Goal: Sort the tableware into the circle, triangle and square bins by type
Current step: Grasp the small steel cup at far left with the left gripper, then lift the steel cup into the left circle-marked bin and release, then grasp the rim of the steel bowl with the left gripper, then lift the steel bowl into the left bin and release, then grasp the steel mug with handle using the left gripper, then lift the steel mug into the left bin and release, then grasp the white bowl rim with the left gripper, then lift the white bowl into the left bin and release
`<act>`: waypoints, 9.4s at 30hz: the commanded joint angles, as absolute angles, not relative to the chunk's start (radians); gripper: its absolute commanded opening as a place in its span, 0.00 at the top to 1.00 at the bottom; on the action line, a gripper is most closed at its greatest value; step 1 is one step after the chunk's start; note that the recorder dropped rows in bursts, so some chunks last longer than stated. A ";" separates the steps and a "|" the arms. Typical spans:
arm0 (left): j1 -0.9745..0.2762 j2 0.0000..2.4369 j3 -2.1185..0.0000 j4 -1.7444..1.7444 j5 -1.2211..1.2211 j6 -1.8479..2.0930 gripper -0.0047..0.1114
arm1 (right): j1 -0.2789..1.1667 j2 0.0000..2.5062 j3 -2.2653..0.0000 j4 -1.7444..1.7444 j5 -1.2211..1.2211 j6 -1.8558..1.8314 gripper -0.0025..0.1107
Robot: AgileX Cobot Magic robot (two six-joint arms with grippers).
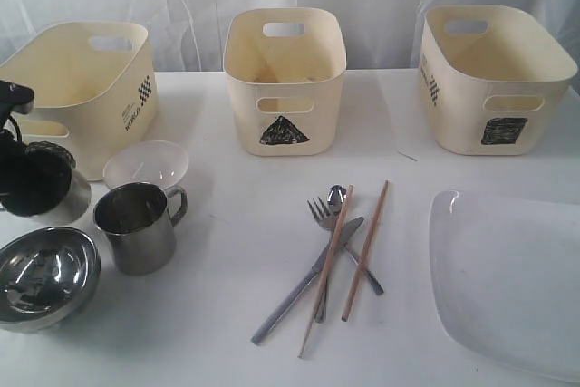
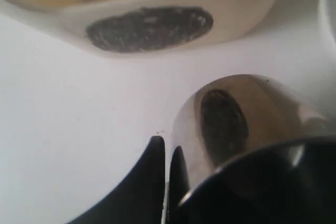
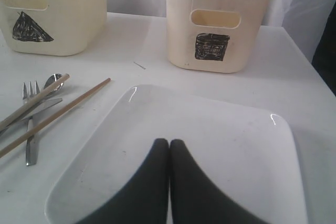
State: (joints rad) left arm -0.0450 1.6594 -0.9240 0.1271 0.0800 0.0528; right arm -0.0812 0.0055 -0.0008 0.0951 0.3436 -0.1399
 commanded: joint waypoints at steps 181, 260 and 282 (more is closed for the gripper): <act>-0.047 1.683 -0.908 -0.757 0.471 0.550 0.95 | -0.077 0.000 0.000 0.097 0.335 -0.116 0.98; -0.210 1.897 -1.077 -0.589 0.253 0.073 0.45 | -0.077 0.000 0.000 0.097 0.335 -0.116 0.98; -0.210 1.545 -1.077 -0.576 0.409 0.242 0.96 | -0.077 0.000 0.000 0.097 0.335 -0.116 0.98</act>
